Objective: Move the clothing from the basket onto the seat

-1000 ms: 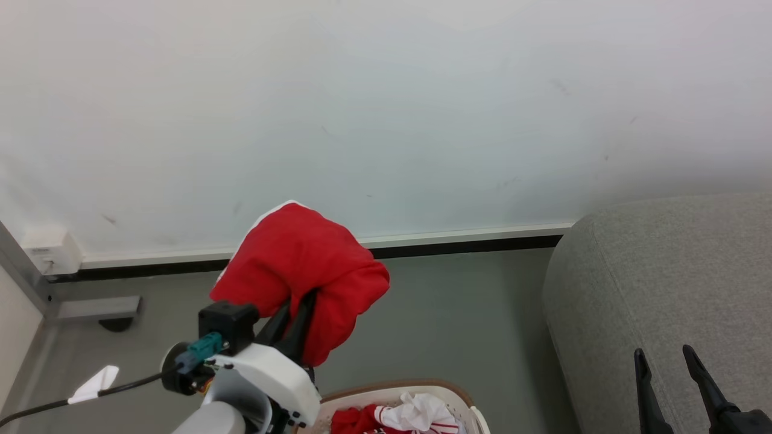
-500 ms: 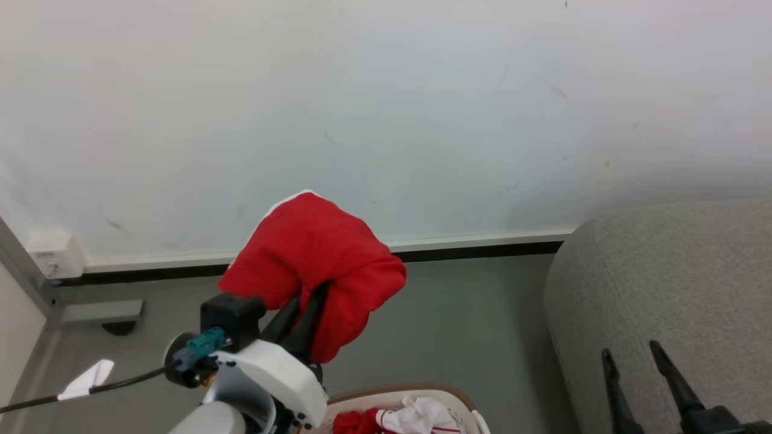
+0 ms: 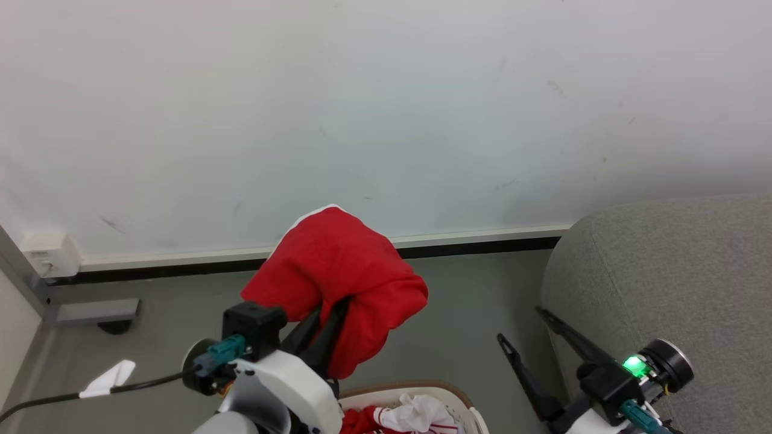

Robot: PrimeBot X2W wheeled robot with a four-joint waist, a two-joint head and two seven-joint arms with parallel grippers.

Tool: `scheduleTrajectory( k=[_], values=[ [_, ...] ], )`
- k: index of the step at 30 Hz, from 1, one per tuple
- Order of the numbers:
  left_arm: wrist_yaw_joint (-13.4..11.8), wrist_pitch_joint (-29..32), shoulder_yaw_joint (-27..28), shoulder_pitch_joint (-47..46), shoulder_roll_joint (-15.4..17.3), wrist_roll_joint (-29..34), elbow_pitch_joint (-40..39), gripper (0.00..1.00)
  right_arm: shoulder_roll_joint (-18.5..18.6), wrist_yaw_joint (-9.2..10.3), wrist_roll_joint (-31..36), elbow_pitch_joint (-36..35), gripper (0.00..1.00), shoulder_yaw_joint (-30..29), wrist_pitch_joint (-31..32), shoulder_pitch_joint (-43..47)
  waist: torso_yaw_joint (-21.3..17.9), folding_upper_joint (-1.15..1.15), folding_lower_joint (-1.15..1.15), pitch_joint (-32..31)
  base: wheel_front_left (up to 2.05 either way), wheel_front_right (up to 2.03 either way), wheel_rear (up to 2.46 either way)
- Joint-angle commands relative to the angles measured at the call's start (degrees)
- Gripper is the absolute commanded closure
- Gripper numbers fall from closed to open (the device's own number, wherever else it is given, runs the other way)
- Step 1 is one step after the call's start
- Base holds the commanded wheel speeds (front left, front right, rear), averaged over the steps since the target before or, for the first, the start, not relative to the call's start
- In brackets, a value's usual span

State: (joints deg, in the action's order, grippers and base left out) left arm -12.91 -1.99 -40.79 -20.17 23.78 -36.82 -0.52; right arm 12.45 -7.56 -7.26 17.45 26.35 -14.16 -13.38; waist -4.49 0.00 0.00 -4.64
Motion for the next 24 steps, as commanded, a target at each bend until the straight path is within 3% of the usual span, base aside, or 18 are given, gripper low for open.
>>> scheduleTrajectory(
  k=[1,12,23,24],
  values=[
    [0.2,0.2,-0.2,0.1,-0.3,0.2,-0.5,1.00,0.4,0.13,-1.3,1.0,0.00,3.0,0.3,-2.6,0.0,0.00,0.00,0.1,0.00,0.00,0.00],
    [0.8,1.4,-2.2,-1.2,-1.4,0.8,-0.9,1.00,-2.4,0.14,-5.1,7.6,0.00,15.4,-0.1,-13.5,0.4,0.00,0.00,1.0,0.00,0.00,0.00],
    [2.2,2.7,-4.4,-2.1,-2.6,0.3,-1.2,1.00,-6.5,0.13,-5.9,16.3,0.00,19.1,-0.9,-21.4,1.2,0.00,0.00,1.2,0.00,0.00,0.00],
    [2.2,2.8,-4.5,-2.2,-2.7,0.3,-1.2,1.00,-6.8,0.14,-6.4,17.1,0.04,19.3,-0.9,-21.7,1.4,0.00,0.00,1.2,0.00,0.00,0.00]
  ],
)
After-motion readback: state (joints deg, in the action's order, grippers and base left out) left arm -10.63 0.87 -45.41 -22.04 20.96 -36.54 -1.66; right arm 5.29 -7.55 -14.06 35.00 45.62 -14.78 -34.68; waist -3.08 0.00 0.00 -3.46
